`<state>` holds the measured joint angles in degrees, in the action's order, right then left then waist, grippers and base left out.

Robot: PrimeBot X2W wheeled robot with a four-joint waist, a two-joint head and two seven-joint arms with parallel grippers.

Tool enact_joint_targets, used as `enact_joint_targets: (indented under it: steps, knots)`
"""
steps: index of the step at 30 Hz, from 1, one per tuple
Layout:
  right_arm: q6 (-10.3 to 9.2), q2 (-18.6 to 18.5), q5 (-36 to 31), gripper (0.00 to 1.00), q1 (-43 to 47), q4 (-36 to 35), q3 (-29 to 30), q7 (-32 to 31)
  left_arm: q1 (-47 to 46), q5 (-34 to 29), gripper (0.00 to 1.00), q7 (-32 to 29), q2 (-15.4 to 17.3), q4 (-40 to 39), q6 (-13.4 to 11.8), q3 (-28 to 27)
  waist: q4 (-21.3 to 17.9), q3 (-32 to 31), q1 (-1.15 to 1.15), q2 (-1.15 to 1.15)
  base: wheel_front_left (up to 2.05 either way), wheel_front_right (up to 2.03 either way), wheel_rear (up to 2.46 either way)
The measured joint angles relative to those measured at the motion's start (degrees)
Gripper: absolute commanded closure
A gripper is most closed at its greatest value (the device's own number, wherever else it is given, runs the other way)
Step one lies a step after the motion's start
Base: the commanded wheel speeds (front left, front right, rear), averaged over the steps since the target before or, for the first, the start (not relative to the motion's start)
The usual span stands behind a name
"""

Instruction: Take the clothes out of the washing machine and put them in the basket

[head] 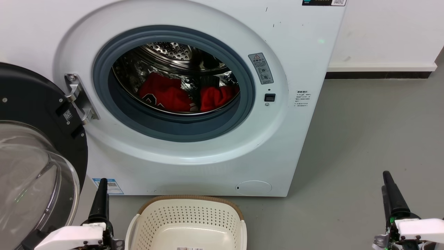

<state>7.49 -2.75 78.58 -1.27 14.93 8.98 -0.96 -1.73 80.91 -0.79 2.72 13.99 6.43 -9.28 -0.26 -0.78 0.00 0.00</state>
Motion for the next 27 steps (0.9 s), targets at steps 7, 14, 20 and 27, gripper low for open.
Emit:
enact_joint_targets:
  steps: [7, 14, 20, 27]
  knots:
    - [0.00, 0.02, -13.39, 0.00, 0.10, -3.57, 1.00, 1.58, 0.40, -7.40, 0.00, 1.56, -0.01, -4.24, -2.25, -0.68, -0.03, -0.22, 0.00, 0.00, 0.00, 0.00, 0.00]
    - [0.00, 0.04, -28.36, 0.00, 0.64, -9.33, -0.66, 3.04, 1.48, -15.99, 0.00, 3.08, 0.00, -9.50, -5.56, 0.36, -0.10, -0.32, 0.00, 0.00, 0.00, 0.00, 0.00]
    - [0.00, 0.04, -36.89, 0.00, 1.51, -12.41, -1.37, 4.26, 2.52, -23.30, 0.00, 4.22, 0.01, -12.90, -6.53, 2.41, -0.21, -0.39, 0.00, 0.00, 0.00, 0.00, 0.00]
    - [0.00, 0.04, -44.79, 0.00, 2.01, -14.91, -2.01, 5.54, 3.42, -32.44, 0.00, 5.54, 0.02, -16.11, -9.64, 4.90, -0.30, -0.54, 0.00, 0.00, 0.00, 0.00, 0.00]
